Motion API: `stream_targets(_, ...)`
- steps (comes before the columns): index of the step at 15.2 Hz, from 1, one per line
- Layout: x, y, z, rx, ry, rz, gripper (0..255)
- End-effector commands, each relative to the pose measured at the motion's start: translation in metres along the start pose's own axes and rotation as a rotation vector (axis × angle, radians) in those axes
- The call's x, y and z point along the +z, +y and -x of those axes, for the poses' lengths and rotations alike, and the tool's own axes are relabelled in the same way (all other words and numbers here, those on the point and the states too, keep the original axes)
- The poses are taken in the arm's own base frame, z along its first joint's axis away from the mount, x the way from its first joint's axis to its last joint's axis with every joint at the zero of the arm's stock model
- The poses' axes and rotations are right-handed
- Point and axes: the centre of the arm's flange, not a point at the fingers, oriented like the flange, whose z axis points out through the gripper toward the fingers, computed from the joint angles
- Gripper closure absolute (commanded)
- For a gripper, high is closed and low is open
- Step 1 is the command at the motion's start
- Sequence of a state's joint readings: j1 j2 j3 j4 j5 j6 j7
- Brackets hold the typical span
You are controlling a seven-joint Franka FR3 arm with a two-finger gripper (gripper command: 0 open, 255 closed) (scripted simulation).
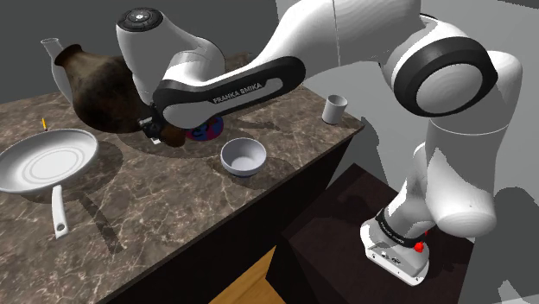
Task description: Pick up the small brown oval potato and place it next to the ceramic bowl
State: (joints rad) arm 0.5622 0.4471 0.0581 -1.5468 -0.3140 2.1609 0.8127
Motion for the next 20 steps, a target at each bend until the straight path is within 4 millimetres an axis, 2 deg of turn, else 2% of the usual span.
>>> stream_targets(1, 0.01, 0.0, 0.003, 0.0, 0.0, 0.0, 255)
stream_targets(14, 0.079, -0.005, 0.023, 0.0, 0.0, 0.0, 255)
stream_targets(20, 0.079, -0.006, 0.023, 0.0, 0.0, 0.0, 255)
